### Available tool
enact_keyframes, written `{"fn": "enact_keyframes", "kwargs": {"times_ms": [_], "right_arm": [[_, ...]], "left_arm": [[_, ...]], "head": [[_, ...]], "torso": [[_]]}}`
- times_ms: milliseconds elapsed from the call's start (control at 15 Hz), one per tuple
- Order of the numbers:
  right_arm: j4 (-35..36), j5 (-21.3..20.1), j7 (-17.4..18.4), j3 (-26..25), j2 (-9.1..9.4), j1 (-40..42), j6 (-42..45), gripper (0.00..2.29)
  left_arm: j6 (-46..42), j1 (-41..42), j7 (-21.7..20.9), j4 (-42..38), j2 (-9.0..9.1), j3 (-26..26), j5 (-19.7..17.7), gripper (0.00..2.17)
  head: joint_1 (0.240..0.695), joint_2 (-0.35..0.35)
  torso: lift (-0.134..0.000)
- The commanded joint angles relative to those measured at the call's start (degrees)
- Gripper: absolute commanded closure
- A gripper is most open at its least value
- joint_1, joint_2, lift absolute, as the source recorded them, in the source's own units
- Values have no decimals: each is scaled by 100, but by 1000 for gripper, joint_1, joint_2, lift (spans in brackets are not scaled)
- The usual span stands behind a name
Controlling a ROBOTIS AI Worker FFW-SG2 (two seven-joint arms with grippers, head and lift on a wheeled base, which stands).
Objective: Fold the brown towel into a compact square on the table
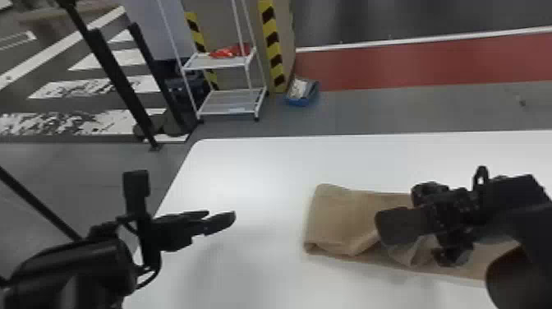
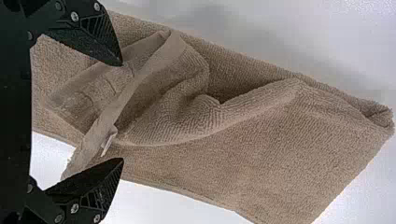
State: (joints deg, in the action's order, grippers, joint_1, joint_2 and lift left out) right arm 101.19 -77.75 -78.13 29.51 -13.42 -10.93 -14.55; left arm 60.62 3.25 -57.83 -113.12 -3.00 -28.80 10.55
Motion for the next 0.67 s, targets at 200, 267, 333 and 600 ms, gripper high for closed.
{"fn": "enact_keyframes", "kwargs": {"times_ms": [200,267,333,600], "right_arm": [[155,67,-19,-25,-143,65,-35,178],[173,67,-19,-25,-204,83,-35,178],[208,67,-19,-25,-275,109,-35,178],[270,129,-19,-69,-407,171,-35,178]], "left_arm": [[-1,-9,0,27,-25,5,0,19],[-1,-9,0,27,-25,5,0,19],[-1,-9,0,36,-25,5,0,19],[-1,-44,9,106,-25,14,17,19]], "head": [[695,273],[695,272],[695,270],[695,252]], "torso": [[-124],[-124],[-124],[-124]]}}
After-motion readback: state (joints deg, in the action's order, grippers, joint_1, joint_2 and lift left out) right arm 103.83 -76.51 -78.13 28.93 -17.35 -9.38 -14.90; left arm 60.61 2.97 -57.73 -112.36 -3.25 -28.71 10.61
